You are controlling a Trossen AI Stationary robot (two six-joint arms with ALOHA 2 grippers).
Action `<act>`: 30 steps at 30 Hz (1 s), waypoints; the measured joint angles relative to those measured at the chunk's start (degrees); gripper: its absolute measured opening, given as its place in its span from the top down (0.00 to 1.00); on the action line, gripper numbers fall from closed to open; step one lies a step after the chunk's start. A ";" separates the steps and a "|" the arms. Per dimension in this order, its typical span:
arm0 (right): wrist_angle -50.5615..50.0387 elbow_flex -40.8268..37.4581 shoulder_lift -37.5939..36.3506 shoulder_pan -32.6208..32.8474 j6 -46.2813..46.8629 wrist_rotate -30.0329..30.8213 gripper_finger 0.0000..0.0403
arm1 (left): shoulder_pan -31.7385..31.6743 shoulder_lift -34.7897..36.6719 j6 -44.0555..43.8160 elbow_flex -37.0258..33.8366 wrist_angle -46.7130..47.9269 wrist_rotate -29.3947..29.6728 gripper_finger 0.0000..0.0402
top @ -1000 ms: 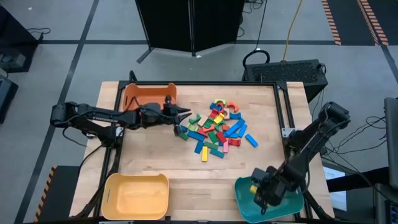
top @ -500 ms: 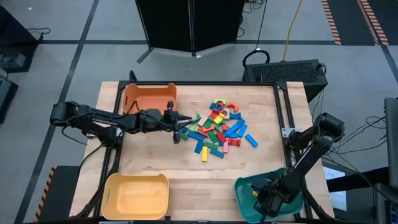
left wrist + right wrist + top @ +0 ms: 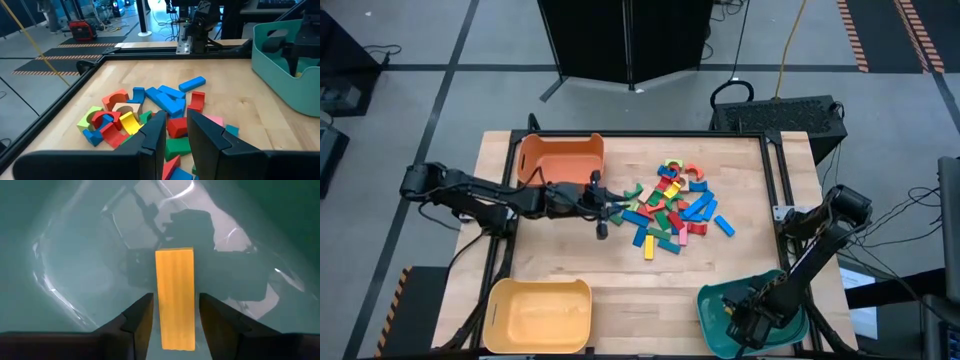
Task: Sort blocks by size
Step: Put the yellow rectangular block into the blue bin, then put the blue rectangular block into the blue bin
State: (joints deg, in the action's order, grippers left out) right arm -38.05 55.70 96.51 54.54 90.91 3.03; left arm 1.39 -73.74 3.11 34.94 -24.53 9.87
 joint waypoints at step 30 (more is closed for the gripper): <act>-10.58 0.00 -15.70 -6.12 -4.95 7.96 0.57 | -0.01 -0.02 0.07 0.00 0.00 0.92 0.80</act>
State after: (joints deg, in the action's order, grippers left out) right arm -48.62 55.70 80.80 48.43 85.96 10.98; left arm 1.37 -73.76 3.18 34.94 -24.53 10.79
